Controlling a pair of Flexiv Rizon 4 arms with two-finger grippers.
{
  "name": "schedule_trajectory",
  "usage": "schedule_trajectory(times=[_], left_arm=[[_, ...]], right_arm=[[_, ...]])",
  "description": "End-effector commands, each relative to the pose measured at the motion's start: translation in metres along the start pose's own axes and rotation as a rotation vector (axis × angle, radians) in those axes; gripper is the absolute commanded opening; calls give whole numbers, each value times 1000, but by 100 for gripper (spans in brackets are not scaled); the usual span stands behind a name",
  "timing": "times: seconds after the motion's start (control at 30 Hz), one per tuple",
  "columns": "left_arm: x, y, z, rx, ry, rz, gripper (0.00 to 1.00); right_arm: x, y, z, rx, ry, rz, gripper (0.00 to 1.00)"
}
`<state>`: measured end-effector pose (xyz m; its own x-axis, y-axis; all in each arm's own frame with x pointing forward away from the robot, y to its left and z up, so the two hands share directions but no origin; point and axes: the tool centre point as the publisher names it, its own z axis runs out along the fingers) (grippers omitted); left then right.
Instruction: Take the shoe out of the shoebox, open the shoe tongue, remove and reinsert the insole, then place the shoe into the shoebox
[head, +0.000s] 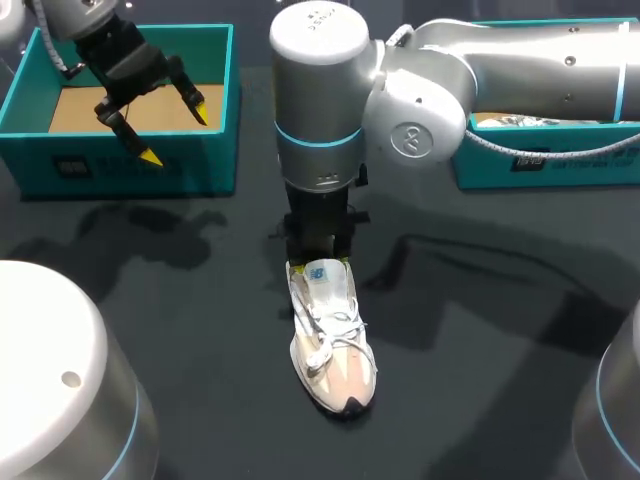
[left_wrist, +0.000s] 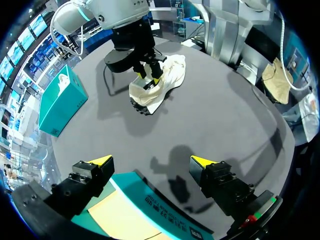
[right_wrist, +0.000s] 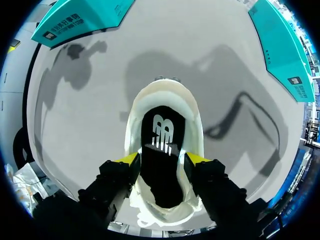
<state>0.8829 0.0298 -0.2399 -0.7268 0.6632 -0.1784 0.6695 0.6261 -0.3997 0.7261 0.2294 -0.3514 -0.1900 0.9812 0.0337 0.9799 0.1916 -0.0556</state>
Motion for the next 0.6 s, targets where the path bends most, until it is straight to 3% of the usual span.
schedule_trajectory(times=[0.03, 0.17, 0.6], left_arm=[[0, 0, 0, -2, 2, 0, 100], [0, 0, 0, -2, 2, 0, 100], [0, 0, 0, -2, 2, 0, 100]], right_arm=[[1, -2, 2, 3, 2, 1, 83], [2, -3, 3, 11, 9, 6, 100], [1, -6, -1, 4, -1, 29, 100]])
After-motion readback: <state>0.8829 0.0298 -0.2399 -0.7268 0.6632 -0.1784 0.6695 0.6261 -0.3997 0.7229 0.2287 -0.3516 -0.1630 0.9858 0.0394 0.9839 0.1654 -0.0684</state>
